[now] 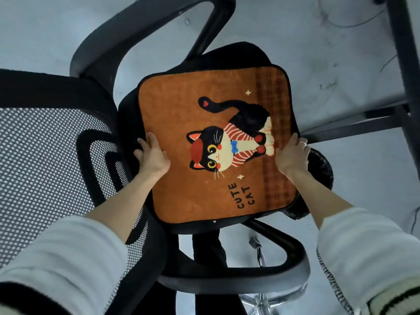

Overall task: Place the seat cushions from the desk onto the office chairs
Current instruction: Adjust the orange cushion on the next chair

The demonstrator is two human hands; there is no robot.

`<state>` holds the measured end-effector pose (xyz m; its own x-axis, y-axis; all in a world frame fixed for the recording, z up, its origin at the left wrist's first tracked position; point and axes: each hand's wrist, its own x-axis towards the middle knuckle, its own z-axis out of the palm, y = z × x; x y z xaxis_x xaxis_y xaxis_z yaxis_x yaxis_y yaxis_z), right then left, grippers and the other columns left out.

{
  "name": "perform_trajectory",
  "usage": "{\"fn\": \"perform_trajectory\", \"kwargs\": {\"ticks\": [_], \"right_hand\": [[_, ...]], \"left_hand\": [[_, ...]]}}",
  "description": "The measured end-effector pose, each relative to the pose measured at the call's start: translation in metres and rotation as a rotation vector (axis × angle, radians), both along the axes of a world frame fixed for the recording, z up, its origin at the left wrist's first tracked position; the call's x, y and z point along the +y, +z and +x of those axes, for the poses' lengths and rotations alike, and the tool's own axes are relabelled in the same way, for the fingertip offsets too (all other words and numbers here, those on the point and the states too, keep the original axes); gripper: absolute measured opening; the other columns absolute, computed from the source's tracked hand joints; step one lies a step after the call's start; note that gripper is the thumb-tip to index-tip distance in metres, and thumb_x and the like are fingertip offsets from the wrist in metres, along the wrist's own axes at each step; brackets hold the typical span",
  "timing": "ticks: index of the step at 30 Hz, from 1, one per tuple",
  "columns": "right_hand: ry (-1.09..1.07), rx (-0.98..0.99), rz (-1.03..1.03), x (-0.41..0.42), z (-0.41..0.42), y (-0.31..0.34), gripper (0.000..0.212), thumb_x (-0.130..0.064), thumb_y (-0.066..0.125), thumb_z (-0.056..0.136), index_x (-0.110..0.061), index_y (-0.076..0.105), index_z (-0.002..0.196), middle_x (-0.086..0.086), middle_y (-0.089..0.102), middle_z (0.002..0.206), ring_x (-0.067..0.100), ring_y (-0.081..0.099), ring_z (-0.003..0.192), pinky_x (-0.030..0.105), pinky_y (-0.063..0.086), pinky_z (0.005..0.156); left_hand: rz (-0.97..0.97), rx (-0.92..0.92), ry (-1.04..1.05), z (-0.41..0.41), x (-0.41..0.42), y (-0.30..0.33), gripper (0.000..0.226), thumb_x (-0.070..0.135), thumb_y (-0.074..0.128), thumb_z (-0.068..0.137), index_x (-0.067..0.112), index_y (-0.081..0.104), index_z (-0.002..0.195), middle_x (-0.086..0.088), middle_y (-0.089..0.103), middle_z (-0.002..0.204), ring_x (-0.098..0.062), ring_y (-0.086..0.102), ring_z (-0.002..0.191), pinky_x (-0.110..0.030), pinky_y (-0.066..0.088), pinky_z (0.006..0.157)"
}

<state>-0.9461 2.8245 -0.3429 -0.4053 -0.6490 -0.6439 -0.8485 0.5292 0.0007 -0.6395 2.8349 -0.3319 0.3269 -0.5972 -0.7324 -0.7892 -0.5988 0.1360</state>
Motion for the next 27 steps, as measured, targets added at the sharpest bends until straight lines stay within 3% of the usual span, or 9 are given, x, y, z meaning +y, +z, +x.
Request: {"fn": "perform_trajectory", "kwargs": {"ticks": [4,9,15,21,27], "right_hand": [[-0.039,0.007,0.024,0.012,0.002,0.001,0.065,-0.016,0.042,0.097,0.001,0.005,0.148,0.024,0.013,0.152,0.038,0.018,0.139,0.043,0.027,0.110],[-0.188,-0.083,-0.098,0.012,-0.003,0.011,0.051,-0.012,0.048,0.091,-0.002,0.033,0.139,0.027,0.034,0.139,0.041,0.034,0.128,0.046,0.035,0.102],[-0.288,-0.040,-0.216,-0.011,-0.003,0.023,0.044,-0.005,0.040,0.091,-0.012,0.046,0.134,0.018,0.049,0.133,0.037,0.048,0.122,0.046,0.036,0.101],[-0.280,-0.065,-0.323,-0.036,0.008,0.027,0.044,0.000,0.039,0.091,-0.013,0.049,0.132,0.019,0.051,0.129,0.036,0.055,0.113,0.039,0.046,0.086],[-0.322,-0.049,-0.369,-0.034,0.004,0.019,0.045,0.000,0.037,0.090,-0.013,0.053,0.129,0.017,0.057,0.127,0.036,0.056,0.113,0.040,0.047,0.089]], "left_hand": [[-0.073,-0.009,-0.030,0.004,-0.004,0.005,0.059,0.014,0.037,0.098,0.018,0.008,0.150,-0.018,0.003,0.156,-0.040,0.017,0.136,-0.042,0.028,0.109],[-0.203,-0.050,0.027,0.014,0.004,0.010,0.055,0.002,0.044,0.093,0.020,0.033,0.143,-0.020,0.037,0.132,-0.036,0.045,0.117,-0.040,0.042,0.101],[-0.145,-0.099,0.051,0.006,0.026,0.021,0.060,0.000,0.050,0.088,0.015,0.030,0.142,-0.023,0.039,0.127,-0.039,0.049,0.110,-0.044,0.046,0.093],[-0.105,-0.112,-0.036,0.014,0.035,0.019,0.060,0.002,0.050,0.090,0.014,0.027,0.144,-0.024,0.042,0.124,-0.038,0.054,0.102,-0.045,0.050,0.088],[-0.110,-0.124,-0.076,0.017,0.035,0.015,0.058,0.005,0.050,0.091,0.015,0.027,0.143,-0.025,0.042,0.122,-0.039,0.054,0.100,-0.046,0.049,0.086]]}}
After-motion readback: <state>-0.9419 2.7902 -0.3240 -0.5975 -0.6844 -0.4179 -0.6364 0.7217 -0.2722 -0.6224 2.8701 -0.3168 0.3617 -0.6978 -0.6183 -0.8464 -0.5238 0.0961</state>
